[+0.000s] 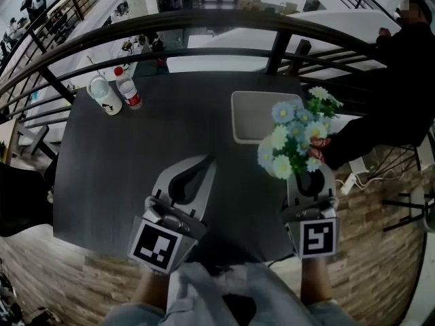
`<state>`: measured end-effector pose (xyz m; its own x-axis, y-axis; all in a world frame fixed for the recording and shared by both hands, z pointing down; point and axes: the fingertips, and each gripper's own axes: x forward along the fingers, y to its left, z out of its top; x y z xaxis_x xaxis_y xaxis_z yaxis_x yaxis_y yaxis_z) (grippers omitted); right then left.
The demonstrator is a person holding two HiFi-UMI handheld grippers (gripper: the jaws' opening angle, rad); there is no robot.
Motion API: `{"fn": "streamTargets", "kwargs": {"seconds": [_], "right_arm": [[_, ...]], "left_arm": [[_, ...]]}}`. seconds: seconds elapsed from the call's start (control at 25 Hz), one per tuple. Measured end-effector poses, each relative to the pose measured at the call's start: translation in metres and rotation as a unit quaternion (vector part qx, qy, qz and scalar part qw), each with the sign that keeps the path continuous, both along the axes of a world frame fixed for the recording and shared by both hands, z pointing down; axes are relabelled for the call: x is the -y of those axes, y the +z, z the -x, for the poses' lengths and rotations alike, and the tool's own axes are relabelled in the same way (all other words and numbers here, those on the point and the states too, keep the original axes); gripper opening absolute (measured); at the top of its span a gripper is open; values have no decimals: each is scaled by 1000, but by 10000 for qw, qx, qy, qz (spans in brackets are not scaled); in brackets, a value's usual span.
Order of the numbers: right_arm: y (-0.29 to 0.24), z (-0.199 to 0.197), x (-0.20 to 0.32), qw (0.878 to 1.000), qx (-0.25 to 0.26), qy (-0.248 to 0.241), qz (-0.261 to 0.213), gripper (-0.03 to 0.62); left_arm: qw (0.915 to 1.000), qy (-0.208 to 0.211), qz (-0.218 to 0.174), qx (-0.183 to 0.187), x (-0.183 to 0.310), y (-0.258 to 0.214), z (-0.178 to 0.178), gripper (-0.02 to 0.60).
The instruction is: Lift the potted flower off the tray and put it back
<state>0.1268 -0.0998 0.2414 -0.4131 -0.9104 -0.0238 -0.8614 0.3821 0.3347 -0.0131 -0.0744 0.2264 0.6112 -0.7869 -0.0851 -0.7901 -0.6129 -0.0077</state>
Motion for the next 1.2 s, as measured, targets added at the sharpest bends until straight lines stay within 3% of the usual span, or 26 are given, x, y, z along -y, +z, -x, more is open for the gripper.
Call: {"fn": "streamTargets", "kwargs": {"seconds": [0.44,1.2], "right_arm": [[2,-1,1,10000,27,63,31,58],[6,-3,0,10000,-38,82,25,58]], "left_arm": [[9999,63,-34,118,0,2,-2,-2],[10000,-23,13,7,2,5,4,-2]]}}
